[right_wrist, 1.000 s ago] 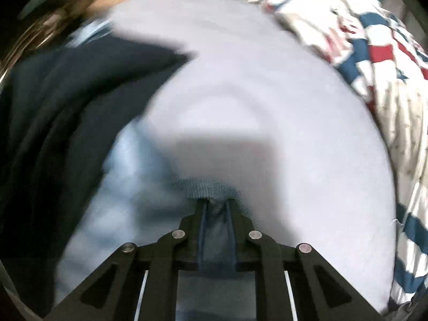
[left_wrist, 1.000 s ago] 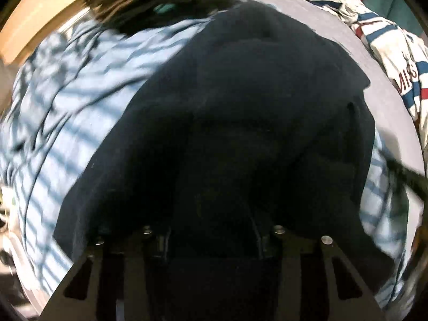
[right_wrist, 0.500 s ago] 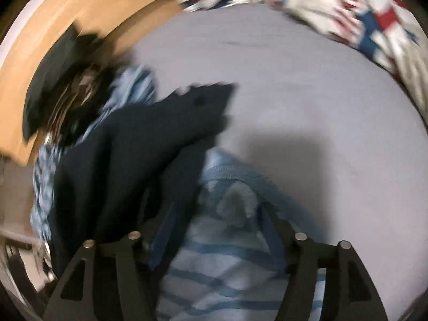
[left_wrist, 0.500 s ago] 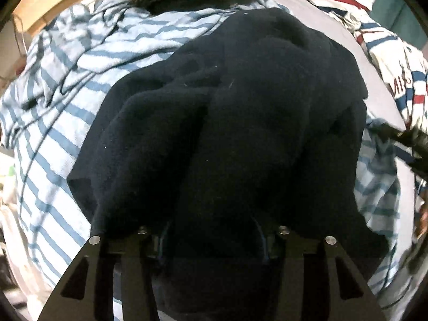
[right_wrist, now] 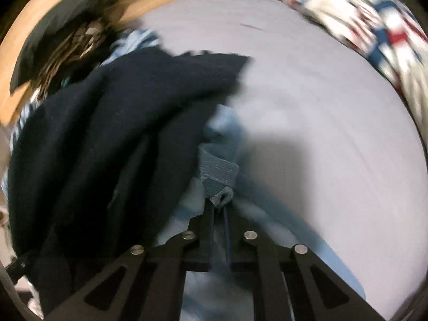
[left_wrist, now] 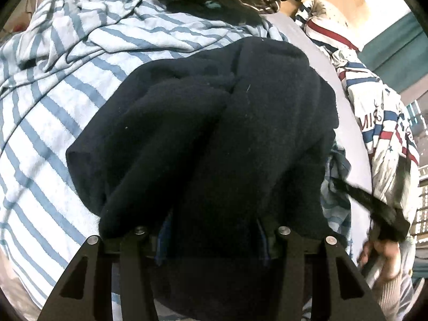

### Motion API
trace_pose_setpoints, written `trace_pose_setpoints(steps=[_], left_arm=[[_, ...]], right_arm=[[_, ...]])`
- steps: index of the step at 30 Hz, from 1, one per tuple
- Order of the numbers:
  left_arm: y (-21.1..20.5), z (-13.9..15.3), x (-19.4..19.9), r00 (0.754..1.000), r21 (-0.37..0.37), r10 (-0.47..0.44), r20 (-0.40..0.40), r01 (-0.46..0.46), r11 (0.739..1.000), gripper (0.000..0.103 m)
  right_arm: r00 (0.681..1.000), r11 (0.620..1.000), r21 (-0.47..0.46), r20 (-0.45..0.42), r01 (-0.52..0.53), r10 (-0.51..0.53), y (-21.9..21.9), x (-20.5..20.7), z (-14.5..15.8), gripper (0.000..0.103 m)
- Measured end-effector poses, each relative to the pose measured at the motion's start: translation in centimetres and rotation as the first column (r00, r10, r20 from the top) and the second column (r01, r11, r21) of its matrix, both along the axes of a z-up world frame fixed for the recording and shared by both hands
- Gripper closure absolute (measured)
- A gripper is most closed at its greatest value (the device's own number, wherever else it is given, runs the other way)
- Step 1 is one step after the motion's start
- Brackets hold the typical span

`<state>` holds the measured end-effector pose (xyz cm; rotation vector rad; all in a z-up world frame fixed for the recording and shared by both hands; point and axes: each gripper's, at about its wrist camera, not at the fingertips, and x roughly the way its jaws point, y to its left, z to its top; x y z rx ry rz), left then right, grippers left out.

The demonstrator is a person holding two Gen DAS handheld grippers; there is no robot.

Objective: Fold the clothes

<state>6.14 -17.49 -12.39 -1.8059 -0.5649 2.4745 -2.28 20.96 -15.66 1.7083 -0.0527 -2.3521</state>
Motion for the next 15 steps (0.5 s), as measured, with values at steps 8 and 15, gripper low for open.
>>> trace_pose_setpoints(steps=[8, 15], left_arm=[[-0.4, -0.4, 0.5, 1.0, 0.016, 0.004, -0.003, -0.004, 1.0, 0.047], [-1.4, -0.7, 0.9, 1.0, 0.063, 0.025, -0.017, -0.024, 0.998, 0.047]], right_arm=[[0.998, 0.956, -0.289, 0.025, -0.042, 0.052, 0.2, 4.2, 4.4, 0.031], [0.991, 0.981, -0.151, 0.04, -0.121, 0.129, -5.6, -1.2, 1.4, 0.029]])
